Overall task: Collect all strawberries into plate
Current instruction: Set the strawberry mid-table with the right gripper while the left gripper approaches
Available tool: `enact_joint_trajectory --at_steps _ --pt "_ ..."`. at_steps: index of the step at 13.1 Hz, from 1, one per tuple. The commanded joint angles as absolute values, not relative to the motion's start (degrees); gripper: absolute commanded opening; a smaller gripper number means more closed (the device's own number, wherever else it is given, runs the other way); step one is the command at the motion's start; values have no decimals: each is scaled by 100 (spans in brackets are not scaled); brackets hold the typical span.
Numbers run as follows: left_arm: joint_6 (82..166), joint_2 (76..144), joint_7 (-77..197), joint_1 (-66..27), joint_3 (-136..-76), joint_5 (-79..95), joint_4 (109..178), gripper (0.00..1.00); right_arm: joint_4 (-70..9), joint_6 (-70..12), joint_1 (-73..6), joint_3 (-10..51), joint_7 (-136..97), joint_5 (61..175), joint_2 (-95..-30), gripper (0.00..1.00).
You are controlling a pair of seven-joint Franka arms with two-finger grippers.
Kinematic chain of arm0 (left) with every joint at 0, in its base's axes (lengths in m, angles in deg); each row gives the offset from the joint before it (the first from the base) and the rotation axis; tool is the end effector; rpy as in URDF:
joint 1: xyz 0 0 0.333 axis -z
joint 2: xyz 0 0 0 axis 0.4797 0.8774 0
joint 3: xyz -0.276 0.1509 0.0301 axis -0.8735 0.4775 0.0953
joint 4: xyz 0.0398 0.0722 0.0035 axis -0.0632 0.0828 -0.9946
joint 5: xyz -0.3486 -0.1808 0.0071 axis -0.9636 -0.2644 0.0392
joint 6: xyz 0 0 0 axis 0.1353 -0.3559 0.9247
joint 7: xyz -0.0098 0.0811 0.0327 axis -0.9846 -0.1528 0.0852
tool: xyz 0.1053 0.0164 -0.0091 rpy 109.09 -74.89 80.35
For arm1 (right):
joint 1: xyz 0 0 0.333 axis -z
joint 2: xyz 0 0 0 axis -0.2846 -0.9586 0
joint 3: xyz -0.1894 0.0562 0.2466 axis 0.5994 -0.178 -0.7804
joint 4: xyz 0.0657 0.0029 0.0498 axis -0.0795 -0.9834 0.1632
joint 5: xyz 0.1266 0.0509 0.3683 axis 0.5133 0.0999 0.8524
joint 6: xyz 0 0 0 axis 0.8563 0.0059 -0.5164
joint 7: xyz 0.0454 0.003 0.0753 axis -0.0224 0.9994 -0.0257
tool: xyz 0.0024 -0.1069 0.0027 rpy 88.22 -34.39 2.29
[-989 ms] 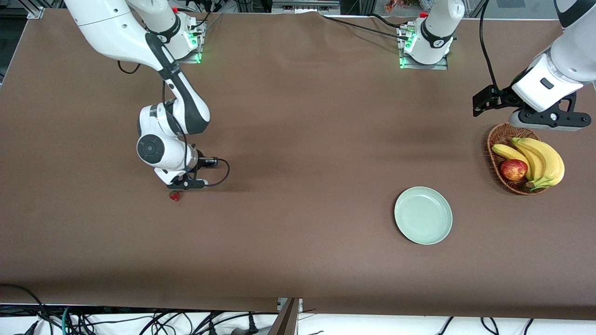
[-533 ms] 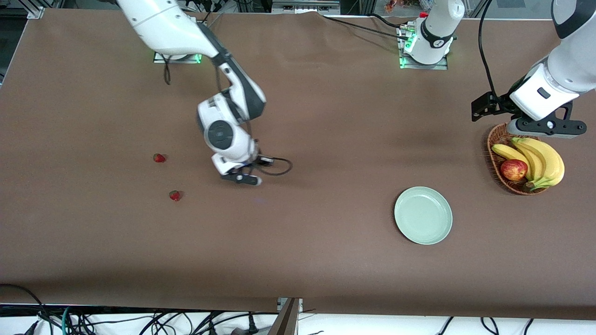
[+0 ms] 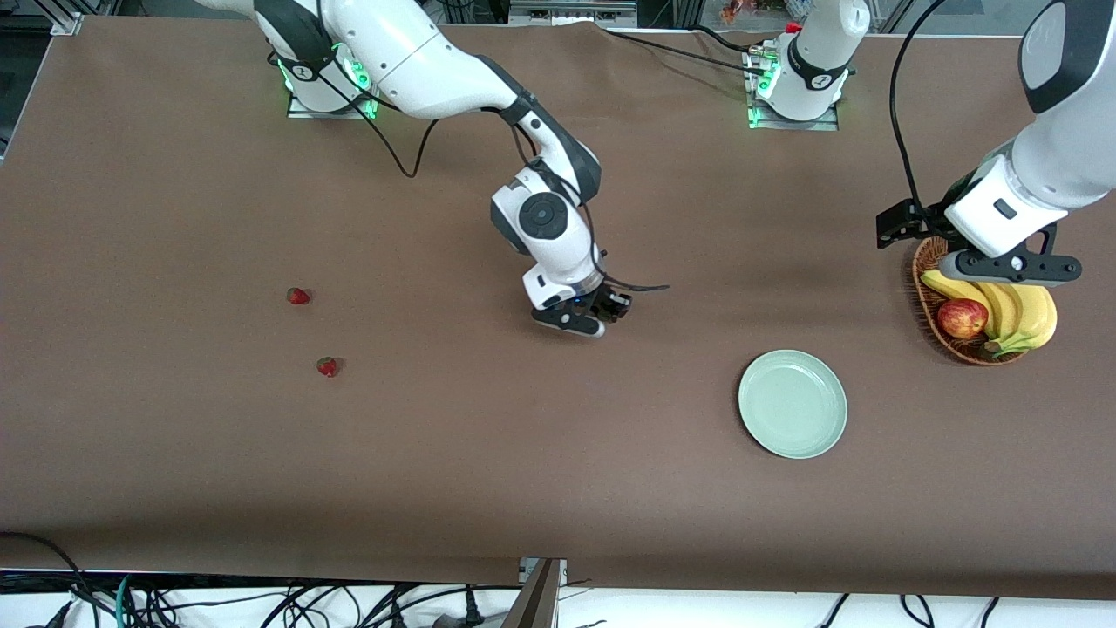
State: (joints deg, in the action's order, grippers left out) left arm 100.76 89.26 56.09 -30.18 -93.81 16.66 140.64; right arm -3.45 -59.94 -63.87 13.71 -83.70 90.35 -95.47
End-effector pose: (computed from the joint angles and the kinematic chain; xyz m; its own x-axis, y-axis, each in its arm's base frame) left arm 0.5722 -0.0454 0.5291 0.9903 -0.0428 -0.1324 -0.0425 -0.9991 0.0049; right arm 0.5196 0.5804 0.1901 0.9479 -0.3178 0.0235 -0.2925 -0.8970 -0.3315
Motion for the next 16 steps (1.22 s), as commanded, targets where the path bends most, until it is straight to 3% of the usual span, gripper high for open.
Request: enact_joint_trajectory --at_steps 1,4,5,6,10,16 --pt "10280 9287 5496 -3130 -9381 1682 13885 100 335 -6128 -6741 1635 -8487 8987 -9986 8" --pt "10843 9656 5496 -3139 -9381 1682 13885 100 336 -6419 -6839 1653 -8496 8987 -10049 15" --pt "10975 9814 5496 -3139 -9381 1682 13885 100 336 -6419 -6839 1662 -8488 8987 -10049 71" --pt "11064 9928 5496 -3139 -9381 1682 13885 100 336 -6411 -6856 1679 -8479 8978 -10014 100" --pt "11450 10201 5496 -3086 -9390 1682 13885 100 336 -6122 -6691 1820 -8347 8969 -9707 100" --pt "12022 10904 5575 -2428 -9530 1533 14016 100 301 -3927 -5830 1812 -6794 9048 -8899 100"
